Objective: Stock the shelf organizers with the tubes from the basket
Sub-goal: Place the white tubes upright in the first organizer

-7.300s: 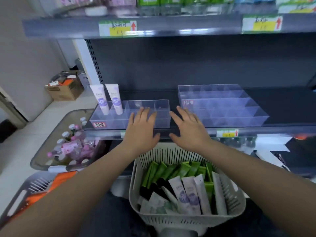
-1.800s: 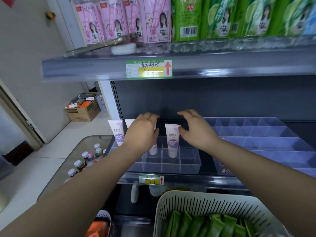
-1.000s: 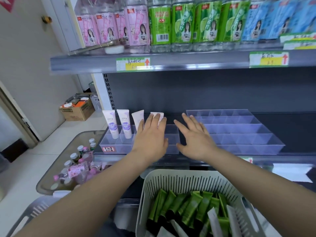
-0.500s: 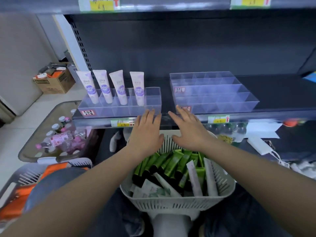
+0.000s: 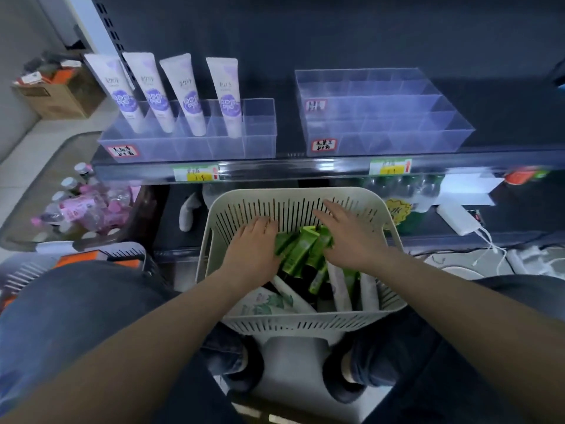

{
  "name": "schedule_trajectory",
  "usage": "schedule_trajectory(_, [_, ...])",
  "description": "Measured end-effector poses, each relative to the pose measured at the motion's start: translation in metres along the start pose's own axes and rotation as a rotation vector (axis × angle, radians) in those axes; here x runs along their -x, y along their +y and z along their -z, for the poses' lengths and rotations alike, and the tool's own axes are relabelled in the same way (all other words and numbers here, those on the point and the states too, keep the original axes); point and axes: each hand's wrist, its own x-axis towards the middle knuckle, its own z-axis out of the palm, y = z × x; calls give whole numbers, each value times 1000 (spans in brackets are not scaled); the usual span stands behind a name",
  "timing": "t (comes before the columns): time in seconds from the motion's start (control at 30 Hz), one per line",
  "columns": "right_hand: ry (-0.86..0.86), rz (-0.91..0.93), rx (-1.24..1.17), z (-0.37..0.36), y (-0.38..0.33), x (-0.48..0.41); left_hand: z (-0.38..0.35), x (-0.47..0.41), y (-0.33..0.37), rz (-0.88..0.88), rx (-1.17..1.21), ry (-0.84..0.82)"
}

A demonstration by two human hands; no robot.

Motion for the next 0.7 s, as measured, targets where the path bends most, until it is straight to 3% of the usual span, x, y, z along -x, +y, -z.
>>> schedule_trajectory(0.37, [-99, -159, -124, -41, 24, -10, -43, 1, -20, -52, 64, -333])
schedule_trajectory(0.7, [-25, -284, -167, -51, 22, -15, -59, -13, -24, -132, 57, -306])
